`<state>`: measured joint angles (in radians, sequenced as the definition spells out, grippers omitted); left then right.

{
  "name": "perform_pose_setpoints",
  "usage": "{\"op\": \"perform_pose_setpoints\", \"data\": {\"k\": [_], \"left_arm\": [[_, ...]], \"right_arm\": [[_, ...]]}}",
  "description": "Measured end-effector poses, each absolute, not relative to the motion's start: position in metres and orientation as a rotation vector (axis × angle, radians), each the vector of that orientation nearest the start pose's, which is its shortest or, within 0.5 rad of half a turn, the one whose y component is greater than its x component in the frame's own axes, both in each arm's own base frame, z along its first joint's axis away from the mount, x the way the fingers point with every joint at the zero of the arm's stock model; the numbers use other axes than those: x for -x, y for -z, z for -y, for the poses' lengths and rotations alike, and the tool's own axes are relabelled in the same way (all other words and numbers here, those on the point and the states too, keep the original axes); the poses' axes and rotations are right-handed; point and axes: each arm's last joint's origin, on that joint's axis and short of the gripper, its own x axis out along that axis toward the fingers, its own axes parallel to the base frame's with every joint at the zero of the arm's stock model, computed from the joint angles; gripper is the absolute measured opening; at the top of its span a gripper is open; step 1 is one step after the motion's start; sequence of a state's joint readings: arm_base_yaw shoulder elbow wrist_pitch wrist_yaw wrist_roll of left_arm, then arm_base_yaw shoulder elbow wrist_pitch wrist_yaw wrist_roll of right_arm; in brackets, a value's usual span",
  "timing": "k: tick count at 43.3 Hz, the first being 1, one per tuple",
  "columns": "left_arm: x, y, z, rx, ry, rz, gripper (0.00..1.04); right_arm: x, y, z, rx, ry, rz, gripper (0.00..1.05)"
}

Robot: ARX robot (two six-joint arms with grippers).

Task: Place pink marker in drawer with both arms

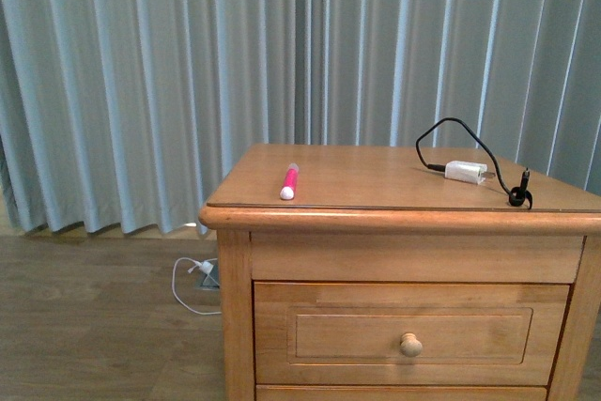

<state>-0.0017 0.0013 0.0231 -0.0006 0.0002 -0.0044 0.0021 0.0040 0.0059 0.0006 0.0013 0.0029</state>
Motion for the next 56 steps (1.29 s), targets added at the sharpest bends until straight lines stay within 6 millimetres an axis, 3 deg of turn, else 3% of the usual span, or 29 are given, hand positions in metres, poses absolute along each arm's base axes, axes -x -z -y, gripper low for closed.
{"op": "perform_pose_setpoints", "data": {"k": [43,48,56], "left_arm": [[-0.096,-0.171,0.000,0.004,0.002,0.021,0.99],[-0.096,-0.171,0.000,0.004,0.002,0.021,0.99],[-0.096,-0.171,0.000,0.004,0.002,0.021,0.99]], "right_arm": [[-0.098,-0.165,0.000,-0.003,-0.001,0.002,0.96],[-0.101,-0.160,0.003,0.079,-0.044,-0.158,0.96],[-0.114,-0.165,0.002,0.055,-0.038,-0.245,0.96]]}}
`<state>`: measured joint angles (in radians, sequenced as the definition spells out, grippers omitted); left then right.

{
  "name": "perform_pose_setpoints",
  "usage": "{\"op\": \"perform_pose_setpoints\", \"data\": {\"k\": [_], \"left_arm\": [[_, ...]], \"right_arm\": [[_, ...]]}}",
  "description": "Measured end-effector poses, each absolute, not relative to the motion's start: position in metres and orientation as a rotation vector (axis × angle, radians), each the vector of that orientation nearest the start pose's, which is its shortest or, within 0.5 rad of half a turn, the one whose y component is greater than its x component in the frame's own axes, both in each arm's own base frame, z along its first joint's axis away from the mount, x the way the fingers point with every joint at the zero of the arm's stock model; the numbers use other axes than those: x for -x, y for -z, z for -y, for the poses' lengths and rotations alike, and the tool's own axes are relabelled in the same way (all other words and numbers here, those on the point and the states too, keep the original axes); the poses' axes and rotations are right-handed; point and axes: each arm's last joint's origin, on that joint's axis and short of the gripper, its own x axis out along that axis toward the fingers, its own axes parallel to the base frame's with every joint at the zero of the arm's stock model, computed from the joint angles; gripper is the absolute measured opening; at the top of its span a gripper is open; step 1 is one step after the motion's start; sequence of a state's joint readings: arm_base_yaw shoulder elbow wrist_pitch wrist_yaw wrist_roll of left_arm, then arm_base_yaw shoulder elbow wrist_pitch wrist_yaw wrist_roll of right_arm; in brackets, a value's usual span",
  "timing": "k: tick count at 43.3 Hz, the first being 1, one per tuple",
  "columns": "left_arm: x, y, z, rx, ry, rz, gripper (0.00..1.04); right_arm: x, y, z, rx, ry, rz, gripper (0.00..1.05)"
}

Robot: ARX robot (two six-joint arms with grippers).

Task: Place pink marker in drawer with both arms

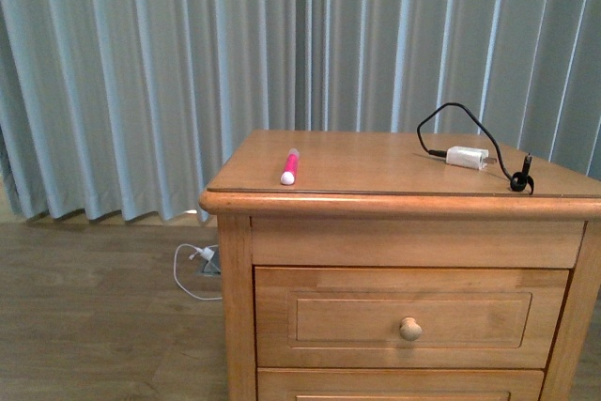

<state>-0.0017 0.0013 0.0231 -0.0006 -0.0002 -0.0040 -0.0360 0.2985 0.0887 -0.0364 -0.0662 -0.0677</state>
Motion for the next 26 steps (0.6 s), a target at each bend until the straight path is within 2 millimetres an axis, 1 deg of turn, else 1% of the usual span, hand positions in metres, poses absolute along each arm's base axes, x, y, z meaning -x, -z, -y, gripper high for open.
{"op": "perform_pose_setpoints", "data": {"k": [6,9,12,17,22,26], "left_arm": [[-0.096,-0.171,0.000,0.004,0.002,0.021,0.99],[-0.096,-0.171,0.000,0.004,0.002,0.021,0.99],[-0.096,-0.171,0.000,0.004,0.002,0.021,0.99],[-0.096,-0.171,0.000,0.004,0.002,0.021,0.99],[-0.096,-0.171,0.000,0.004,0.002,0.021,0.99],[-0.096,-0.171,0.000,0.004,0.002,0.021,0.99]], "right_arm": [[-0.133,-0.171,-0.007,0.052,-0.076,-0.252,0.96],[-0.152,-0.173,-0.013,0.044,-0.084,-0.261,0.96],[-0.172,-0.170,-0.020,0.049,-0.086,-0.277,0.96],[-0.208,-0.165,-0.042,0.063,-0.125,-0.310,0.96],[-0.238,-0.161,-0.064,0.080,-0.158,-0.327,0.96],[-0.253,-0.157,-0.077,0.089,-0.172,-0.335,0.96]]}}
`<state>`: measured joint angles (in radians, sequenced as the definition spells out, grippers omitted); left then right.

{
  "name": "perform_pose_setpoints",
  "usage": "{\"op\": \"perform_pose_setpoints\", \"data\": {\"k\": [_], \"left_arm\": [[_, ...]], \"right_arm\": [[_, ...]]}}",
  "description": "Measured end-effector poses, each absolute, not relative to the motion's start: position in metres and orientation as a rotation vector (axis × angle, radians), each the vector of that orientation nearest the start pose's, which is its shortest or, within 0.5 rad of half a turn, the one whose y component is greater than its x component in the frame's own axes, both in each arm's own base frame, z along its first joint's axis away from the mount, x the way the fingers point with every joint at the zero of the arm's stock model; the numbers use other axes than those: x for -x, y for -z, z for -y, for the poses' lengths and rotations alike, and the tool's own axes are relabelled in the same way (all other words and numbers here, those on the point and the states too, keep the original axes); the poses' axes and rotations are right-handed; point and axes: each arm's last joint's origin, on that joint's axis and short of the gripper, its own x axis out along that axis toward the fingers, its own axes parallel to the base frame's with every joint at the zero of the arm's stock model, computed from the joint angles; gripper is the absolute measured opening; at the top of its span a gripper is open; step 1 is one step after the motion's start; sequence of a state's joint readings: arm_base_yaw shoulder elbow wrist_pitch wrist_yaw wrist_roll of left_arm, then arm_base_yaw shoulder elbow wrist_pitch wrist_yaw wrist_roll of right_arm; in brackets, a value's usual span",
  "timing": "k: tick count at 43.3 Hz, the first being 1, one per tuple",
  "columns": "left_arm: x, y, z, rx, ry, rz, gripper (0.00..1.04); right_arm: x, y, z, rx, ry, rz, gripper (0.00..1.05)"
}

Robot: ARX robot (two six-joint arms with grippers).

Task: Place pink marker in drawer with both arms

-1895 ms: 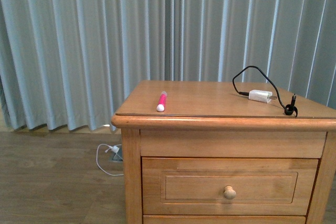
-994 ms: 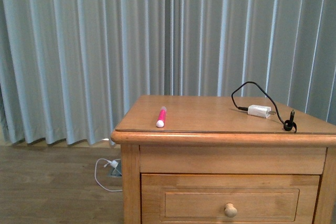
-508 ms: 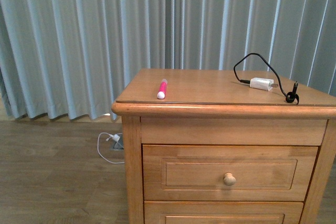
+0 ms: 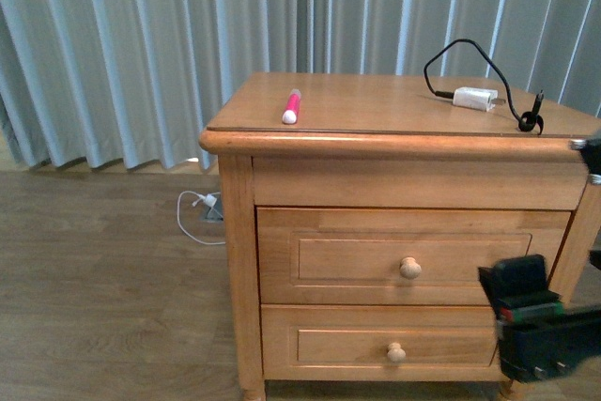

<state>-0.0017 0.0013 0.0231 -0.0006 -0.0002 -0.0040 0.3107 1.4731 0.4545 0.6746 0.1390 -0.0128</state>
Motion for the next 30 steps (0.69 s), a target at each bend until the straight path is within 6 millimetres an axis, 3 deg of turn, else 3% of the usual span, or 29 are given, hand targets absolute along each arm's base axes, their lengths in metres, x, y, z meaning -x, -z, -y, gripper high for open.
{"op": "perform_pose_setpoints", "data": {"k": [20,30], "left_arm": [[-0.096,-0.171,0.000,0.004,0.002,0.021,0.99],[-0.096,-0.171,0.000,0.004,0.002,0.021,0.99]], "right_arm": [[-0.324,-0.127,-0.128,0.105,-0.195,-0.369,0.96],[-0.364,-0.100,-0.155,0.087,-0.178,-0.413,0.96]]}}
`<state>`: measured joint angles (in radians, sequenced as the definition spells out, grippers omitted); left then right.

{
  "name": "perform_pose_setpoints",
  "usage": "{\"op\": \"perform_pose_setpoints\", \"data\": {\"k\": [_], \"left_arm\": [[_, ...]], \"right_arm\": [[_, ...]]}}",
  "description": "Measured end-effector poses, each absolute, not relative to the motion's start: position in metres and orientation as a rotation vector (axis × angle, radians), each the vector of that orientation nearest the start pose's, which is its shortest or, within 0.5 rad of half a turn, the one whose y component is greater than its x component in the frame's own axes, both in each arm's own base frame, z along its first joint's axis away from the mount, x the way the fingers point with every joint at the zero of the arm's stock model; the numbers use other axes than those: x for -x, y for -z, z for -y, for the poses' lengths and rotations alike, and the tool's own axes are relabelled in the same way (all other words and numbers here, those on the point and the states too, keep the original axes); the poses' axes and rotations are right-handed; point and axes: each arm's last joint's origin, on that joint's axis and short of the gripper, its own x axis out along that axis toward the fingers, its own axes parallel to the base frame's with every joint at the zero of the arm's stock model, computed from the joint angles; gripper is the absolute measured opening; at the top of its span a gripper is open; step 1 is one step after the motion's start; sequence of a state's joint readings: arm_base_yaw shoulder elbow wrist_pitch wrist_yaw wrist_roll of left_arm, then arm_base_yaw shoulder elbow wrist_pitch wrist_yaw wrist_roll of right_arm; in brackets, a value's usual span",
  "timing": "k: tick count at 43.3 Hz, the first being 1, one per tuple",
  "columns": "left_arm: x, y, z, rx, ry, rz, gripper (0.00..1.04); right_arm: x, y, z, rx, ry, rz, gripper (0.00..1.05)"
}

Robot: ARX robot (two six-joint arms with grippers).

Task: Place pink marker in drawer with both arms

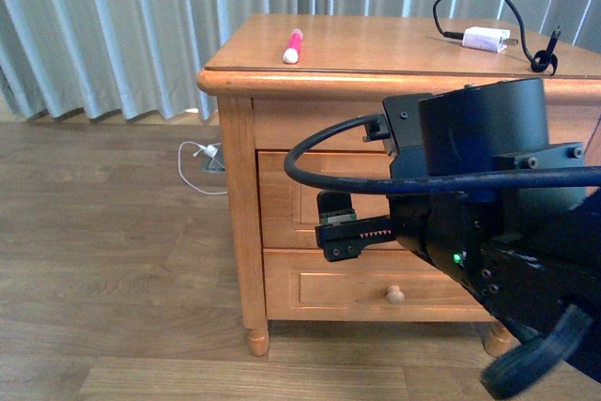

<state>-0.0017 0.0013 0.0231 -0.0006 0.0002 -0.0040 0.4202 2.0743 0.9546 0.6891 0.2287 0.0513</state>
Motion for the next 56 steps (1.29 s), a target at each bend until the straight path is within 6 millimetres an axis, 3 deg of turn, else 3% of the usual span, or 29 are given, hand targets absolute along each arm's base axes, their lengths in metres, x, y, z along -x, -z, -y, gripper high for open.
{"op": "perform_pose_setpoints", "data": {"k": [9,27,45,51,56], "left_arm": [[-0.096,-0.171,0.000,0.004,0.002,0.021,0.99],[-0.096,-0.171,0.000,0.004,0.002,0.021,0.99],[-0.096,-0.171,0.000,0.004,0.002,0.021,0.99],[-0.096,-0.171,0.000,0.004,0.002,0.021,0.99],[-0.096,-0.171,0.000,0.004,0.002,0.021,0.99]], "right_arm": [[-0.385,-0.086,-0.156,0.076,-0.121,-0.416,0.96],[-0.419,-0.061,-0.139,0.074,-0.038,-0.422,0.96],[-0.424,-0.051,-0.130,0.086,-0.008,-0.422,0.96],[-0.424,-0.052,-0.131,0.088,-0.003,-0.409,0.81],[-0.424,-0.052,-0.132,0.088,-0.004,-0.406,0.61]]}}
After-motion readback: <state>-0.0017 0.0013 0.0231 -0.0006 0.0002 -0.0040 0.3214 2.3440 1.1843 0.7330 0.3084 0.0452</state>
